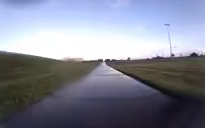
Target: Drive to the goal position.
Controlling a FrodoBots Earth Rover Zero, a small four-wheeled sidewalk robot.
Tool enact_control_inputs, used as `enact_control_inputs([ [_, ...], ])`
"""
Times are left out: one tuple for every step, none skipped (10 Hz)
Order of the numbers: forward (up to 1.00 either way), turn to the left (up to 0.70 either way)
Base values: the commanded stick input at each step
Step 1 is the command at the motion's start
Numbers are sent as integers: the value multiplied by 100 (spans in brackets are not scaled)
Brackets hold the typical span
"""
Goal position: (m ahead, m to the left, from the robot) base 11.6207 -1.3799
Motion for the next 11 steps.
enact_control_inputs([
  [45,0],
  [45,0],
  [45,0],
  [45,0],
  [45,0],
  [45,0],
  [45,0],
  [45,0],
  [45,0],
  [45,0],
  [45,0],
])
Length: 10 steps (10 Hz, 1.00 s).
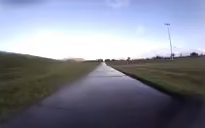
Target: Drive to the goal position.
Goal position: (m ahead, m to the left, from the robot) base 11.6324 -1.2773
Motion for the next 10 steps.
enact_control_inputs([
  [45,0],
  [45,0],
  [45,0],
  [45,0],
  [45,0],
  [45,0],
  [45,0],
  [45,0],
  [45,0],
  [45,0],
])
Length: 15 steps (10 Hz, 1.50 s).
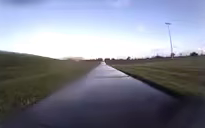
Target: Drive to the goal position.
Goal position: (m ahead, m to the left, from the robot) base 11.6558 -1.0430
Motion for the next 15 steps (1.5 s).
enact_control_inputs([
  [45,0],
  [45,0],
  [45,-11],
  [45,-27],
  [45,-27],
  [45,-27],
  [45,-27],
  [45,-27],
  [45,-27],
  [45,-27],
  [45,-10],
  [45,0],
  [45,0],
  [45,0],
  [45,0],
])
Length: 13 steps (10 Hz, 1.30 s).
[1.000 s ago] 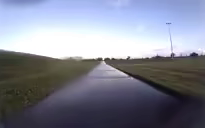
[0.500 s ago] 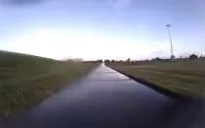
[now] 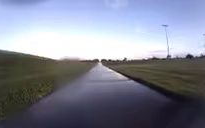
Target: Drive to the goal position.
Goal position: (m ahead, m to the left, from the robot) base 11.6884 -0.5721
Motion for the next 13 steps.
enact_control_inputs([
  [45,0],
  [45,0],
  [45,0],
  [45,0],
  [45,0],
  [45,0],
  [45,0],
  [45,0],
  [45,0],
  [45,0],
  [45,0],
  [45,0],
  [45,0],
])
